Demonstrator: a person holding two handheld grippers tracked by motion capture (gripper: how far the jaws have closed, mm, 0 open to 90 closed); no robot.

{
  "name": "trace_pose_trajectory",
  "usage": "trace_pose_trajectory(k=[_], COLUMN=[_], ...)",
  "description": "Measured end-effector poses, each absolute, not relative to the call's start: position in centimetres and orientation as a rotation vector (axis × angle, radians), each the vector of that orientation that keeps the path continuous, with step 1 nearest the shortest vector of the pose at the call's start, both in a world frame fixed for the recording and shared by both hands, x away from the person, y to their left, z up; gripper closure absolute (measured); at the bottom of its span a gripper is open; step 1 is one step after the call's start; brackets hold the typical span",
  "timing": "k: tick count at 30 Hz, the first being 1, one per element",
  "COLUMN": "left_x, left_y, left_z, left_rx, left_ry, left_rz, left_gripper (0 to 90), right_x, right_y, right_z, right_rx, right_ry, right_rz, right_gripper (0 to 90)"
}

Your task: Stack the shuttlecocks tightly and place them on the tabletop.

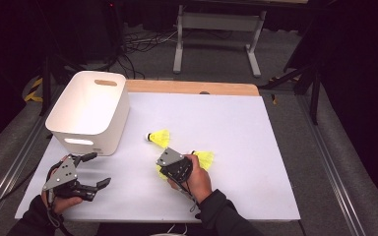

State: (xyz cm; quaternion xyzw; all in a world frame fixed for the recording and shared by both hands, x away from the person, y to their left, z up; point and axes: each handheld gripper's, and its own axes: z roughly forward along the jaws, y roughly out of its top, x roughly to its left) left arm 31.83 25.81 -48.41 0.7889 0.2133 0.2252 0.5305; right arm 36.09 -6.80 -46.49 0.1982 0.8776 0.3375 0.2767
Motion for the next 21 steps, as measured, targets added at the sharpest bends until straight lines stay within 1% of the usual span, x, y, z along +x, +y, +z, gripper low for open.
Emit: trace_pose_trajectory(k=[2, 3, 6, 12, 16, 21], left_x=[31.9, 31.9, 31.9, 32.0, 31.9, 31.9], left_y=[25.8, 25.8, 25.8, 25.8, 25.8, 25.8], left_z=[-48.4, -48.4, -48.5, -48.5, -48.5, -48.4], left_rx=[1.886, 1.886, 1.889, 1.887, 1.886, 1.887], left_ry=[0.511, 0.511, 0.516, 0.518, 0.519, 0.519], left_rz=[0.535, 0.535, 0.533, 0.529, 0.530, 0.531], left_gripper=[7.8, 7.8, 7.8, 8.0, 8.1, 8.2], right_x=[36.1, 36.1, 36.5, 36.7, 36.1, 35.5], right_y=[-6.9, -6.9, -7.5, -8.8, -9.8, -10.0], right_z=[-46.3, -46.3, -45.4, -44.7, -44.0, -44.2], right_rx=[0.519, 0.519, 0.522, 0.572, 0.615, 0.655], right_ry=[2.343, 2.343, 2.308, 2.297, 2.313, 2.347], right_rz=[0.900, 0.900, 0.918, 1.010, 1.189, 1.344], right_gripper=[80.4, 80.4, 87.4, 88.6, 88.4, 88.1])
